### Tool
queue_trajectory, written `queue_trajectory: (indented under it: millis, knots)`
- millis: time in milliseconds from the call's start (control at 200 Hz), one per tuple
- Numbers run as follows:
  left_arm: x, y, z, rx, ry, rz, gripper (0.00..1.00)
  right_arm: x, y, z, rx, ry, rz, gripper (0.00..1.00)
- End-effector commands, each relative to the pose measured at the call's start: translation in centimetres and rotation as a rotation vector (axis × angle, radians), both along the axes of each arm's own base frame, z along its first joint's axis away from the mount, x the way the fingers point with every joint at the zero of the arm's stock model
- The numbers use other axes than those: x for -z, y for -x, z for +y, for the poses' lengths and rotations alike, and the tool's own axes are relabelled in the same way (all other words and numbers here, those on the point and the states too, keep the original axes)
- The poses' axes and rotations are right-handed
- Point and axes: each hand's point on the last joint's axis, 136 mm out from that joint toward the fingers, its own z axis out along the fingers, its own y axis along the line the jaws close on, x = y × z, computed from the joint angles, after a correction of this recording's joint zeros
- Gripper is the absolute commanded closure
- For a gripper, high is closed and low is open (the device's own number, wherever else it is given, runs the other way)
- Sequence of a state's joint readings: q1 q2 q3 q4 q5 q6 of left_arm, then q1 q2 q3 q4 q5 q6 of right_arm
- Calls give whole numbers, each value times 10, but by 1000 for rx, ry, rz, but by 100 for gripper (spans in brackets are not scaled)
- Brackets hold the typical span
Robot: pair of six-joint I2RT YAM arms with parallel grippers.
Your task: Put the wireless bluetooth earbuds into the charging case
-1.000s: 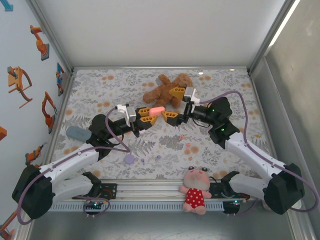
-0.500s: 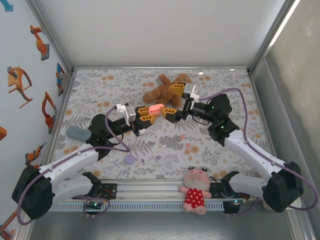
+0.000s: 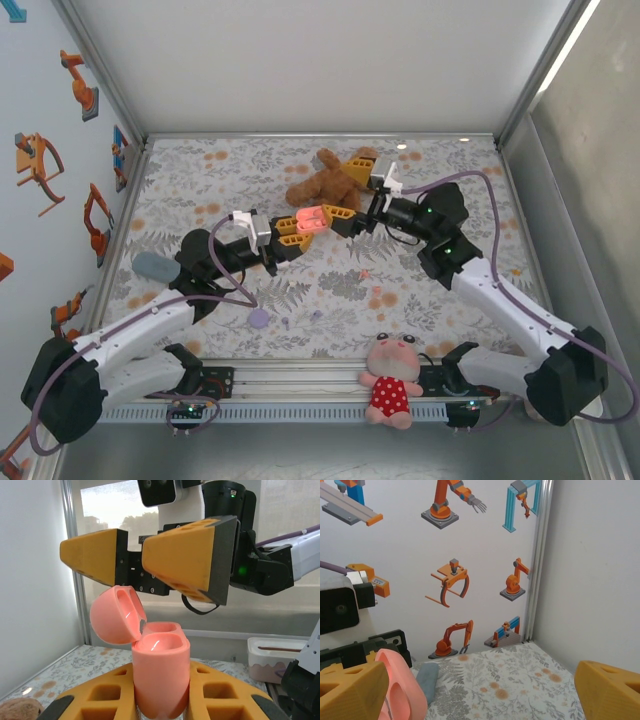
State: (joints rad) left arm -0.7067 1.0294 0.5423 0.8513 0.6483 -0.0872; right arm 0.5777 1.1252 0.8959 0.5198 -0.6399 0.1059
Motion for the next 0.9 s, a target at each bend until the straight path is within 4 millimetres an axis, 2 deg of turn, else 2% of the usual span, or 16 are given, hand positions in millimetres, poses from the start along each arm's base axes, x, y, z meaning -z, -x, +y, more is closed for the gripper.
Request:
queue_trajectory:
  millis: [0,145,245,305,361,511,666,896]
  knots:
    - [-13,7,3,6,19,-53,82,-30,6,-15,72,-36,-17,6]
    - [-10,9,7,2,39,-47,82,-20,-19,-38,283,27,129,6]
    - [-9,11,8,7,46,-31,82,-2,-35,-53,410,95,225,6]
    - [-6,11,9,9,45,-16,82,11,-42,-60,467,128,269,1]
    - [-4,13,10,10,47,-3,82,24,-46,-65,497,148,318,0]
    - [1,14,15,-2,57,21,82,67,-54,-81,561,182,512,0]
    - [2,16,17,-4,57,27,83,125,-59,-103,621,256,777,2]
    - [2,17,21,-21,60,32,84,193,-44,-105,575,387,1032,13]
